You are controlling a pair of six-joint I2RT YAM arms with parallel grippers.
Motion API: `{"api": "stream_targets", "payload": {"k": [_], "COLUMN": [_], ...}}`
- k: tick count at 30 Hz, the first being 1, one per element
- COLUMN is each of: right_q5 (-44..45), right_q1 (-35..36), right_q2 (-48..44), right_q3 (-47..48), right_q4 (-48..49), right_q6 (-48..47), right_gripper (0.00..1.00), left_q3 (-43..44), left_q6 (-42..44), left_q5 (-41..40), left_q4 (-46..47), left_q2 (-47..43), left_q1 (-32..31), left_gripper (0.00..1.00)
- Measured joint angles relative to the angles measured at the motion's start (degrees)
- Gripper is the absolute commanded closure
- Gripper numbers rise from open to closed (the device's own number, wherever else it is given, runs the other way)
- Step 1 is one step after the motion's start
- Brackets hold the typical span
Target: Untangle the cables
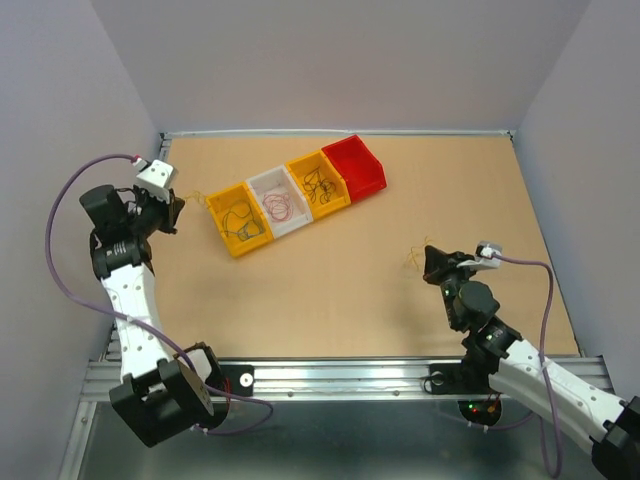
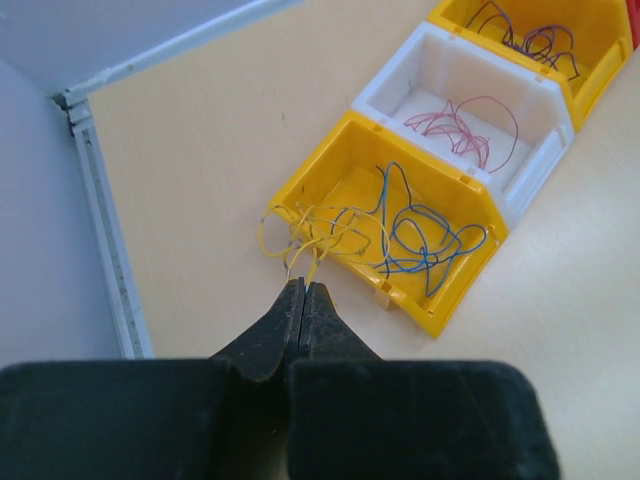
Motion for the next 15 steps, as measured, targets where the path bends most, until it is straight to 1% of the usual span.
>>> {"api": "stream_targets", "payload": {"k": [4,8,11,13,15], "right_q5": [-2.2,-2.1,-0.8,-0.6,-2.2], "right_q1": [0.0,0.0,0.0,0.0,0.0], "right_q2": [1.5,1.7,0.9,0.1,-0.5], "right_q3": [0.0,0.0,0.0,0.0,0.0], "right_q4": [0.0,0.0,0.0,0.0,0.8], "right_q6": [0.2,0.3,0.4,0.3,-0.6], "right_gripper": [0.99,0.99,0.99,0.99,0.99], "left_q3": [-1.6,-3.4,-4.5,-4.7,-4.6], "left_q6": [-1.8,-2.0,-1.9,-0.4,2.1], "left_q5": [-0.8,-3.4,-4.1,-2.3,0.3], "left_q4": [0.6,1.6,2.1,1.7,0.7], "left_q2": [-7.0,-10.5,-10.6,-9.4,-8.2], "left_q1": [0.0,0.0,0.0,0.0,0.1], "left_gripper": [1.0,1.0,1.0,1.0,1.0]}}
